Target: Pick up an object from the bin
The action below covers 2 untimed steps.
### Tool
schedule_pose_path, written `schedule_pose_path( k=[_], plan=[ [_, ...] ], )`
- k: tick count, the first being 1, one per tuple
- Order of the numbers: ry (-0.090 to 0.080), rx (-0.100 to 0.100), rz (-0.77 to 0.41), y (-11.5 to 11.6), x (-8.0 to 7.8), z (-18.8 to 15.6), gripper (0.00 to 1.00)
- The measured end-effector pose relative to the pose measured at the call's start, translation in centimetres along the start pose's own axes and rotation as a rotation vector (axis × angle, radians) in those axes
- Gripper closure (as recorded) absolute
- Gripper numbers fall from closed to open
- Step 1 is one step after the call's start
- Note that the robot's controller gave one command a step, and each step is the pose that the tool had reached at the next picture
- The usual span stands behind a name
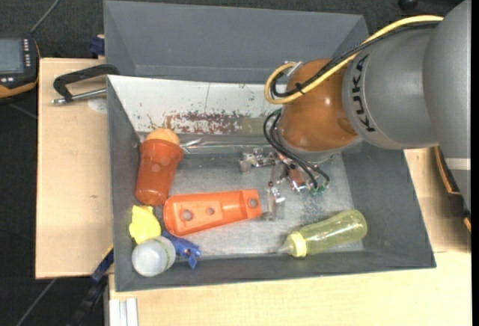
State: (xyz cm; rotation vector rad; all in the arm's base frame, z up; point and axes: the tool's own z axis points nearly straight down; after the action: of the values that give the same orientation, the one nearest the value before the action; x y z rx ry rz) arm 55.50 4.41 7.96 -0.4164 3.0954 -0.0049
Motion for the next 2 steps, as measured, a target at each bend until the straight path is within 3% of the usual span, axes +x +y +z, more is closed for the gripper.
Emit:
schedule_pose_path(
  k=[1,2],
  plan=[
    [-0.008,-0.004,-0.039,2.2,-1.8,0.2,0.00],
    [-0.002,-0.001,-0.090,5.0,3.5,0.7,1.00]
  ],
)
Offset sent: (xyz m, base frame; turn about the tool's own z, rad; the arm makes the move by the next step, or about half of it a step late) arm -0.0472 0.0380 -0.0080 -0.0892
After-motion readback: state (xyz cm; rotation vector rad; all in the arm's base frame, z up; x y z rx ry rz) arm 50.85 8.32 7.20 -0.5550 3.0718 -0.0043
